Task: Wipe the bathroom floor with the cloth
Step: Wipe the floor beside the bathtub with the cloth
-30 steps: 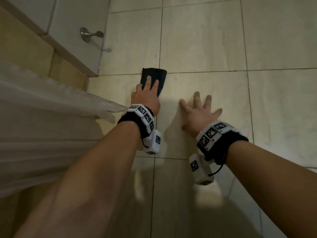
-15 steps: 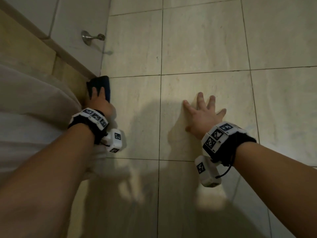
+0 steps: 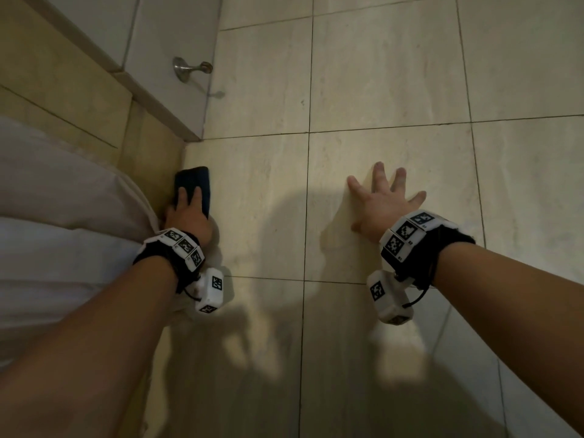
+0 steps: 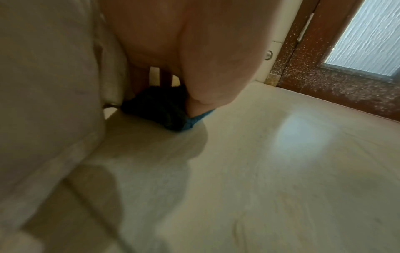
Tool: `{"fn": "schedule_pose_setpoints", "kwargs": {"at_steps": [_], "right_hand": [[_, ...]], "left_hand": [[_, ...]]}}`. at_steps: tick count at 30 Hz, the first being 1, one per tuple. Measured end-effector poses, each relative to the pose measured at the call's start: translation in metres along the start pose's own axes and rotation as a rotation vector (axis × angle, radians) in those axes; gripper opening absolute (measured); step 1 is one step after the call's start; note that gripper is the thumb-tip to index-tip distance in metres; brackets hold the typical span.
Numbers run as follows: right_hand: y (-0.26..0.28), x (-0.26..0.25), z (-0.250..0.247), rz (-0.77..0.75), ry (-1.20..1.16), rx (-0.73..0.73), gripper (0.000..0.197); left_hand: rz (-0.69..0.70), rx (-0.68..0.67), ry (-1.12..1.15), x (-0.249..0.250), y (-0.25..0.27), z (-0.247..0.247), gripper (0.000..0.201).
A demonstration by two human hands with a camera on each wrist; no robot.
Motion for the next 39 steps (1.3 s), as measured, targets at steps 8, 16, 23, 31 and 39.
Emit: {"fn": "schedule_pose_setpoints", "kwargs": {"at_steps": [8,16,23,31,39], "right_hand": [[0.003,0.000,-0.004,-0.019,0.000,-0.019,0.097],[0.007,-0.001,-0.002,-0.025,0.013,-0.022,0.092],[0.008,-0.003,-0.003,-0.004,0.022,-0.038,0.090],[0.005,-0.003,-0.002,-0.002,0.019,-0.029,0.090],[0.002,-0.003,0.000,-0.006,0.020,-0.004,0.089]], "left_hand": [[0.029,-0.057,0.009,-0.008,0.041,0.029,0.077],[0.065,-0.037,0.068,0.028,0.077,0.037,0.078],[0.245,0.036,0.052,0.096,0.100,0.036,0.079],[0.386,0.074,0.013,0.169,0.095,0.033,0.082],[0.385,0.090,-0.050,0.184,0.060,0.005,0.086]]}}
Point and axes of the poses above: each hand's wrist, its own y-axis away from the middle knuckle, its own z-axis out of the palm, x = y × z, the point moved 3 cm from there along -y, towards the middle knuckle, and after that the axes turned 14 degrees about z, right-handed, at the moved point
